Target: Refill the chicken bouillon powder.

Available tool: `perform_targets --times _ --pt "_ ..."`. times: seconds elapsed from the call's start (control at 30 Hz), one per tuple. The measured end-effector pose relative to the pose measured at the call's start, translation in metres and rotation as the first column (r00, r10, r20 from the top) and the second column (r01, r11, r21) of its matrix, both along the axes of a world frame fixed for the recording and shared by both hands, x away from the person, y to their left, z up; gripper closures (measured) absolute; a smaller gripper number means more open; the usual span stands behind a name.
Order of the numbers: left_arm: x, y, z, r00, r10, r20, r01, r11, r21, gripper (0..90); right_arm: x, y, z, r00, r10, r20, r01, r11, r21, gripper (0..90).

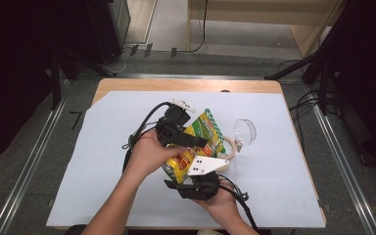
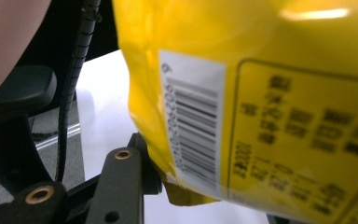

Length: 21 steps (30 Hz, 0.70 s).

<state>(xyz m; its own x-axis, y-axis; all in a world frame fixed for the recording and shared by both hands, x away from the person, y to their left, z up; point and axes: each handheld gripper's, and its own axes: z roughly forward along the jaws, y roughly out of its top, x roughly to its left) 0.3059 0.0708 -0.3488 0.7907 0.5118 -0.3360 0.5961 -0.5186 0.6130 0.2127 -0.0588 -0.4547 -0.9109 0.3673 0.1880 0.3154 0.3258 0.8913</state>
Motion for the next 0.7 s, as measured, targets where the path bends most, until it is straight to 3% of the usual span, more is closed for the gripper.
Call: perform_targets --times 0.07,0.13,0.27,0.47,0.53,0.7 --pt "0.001 0.0 0.001 1.0 0.0 -0.008 0.0 1.0 0.002 68.0 0.0 0.001 0.0 0.9996 0.028 0.009 -0.028 1.0 -0.007 59.3" --pt "0.001 0.001 0.002 0.9999 -0.007 -0.01 0.007 1.0 -0.007 69.6 -0.002 0.003 0.001 0.9979 0.04 0.051 -0.038 0.999 -0.035 58.5" --pt "0.003 0.001 0.003 0.9999 -0.01 -0.014 0.01 0.9999 -0.011 70.3 -0.002 0.004 0.002 0.9973 0.043 0.06 -0.04 0.998 -0.046 63.1" --pt "0.012 -0.001 0.007 0.9975 0.008 -0.07 -0.011 0.9991 -0.042 68.2 0.004 0.005 0.009 0.9992 0.028 0.029 -0.026 0.999 -0.041 64.4" --pt "0.014 -0.001 0.01 0.9974 0.013 -0.071 -0.016 0.999 -0.041 68.1 0.006 0.006 0.012 0.9996 0.024 0.015 -0.024 0.999 -0.033 64.4" --pt "0.018 0.004 0.008 0.9955 0.014 -0.093 -0.021 0.9972 -0.072 67.6 0.008 0.005 0.015 0.9994 0.028 0.022 -0.028 0.999 -0.036 63.9"
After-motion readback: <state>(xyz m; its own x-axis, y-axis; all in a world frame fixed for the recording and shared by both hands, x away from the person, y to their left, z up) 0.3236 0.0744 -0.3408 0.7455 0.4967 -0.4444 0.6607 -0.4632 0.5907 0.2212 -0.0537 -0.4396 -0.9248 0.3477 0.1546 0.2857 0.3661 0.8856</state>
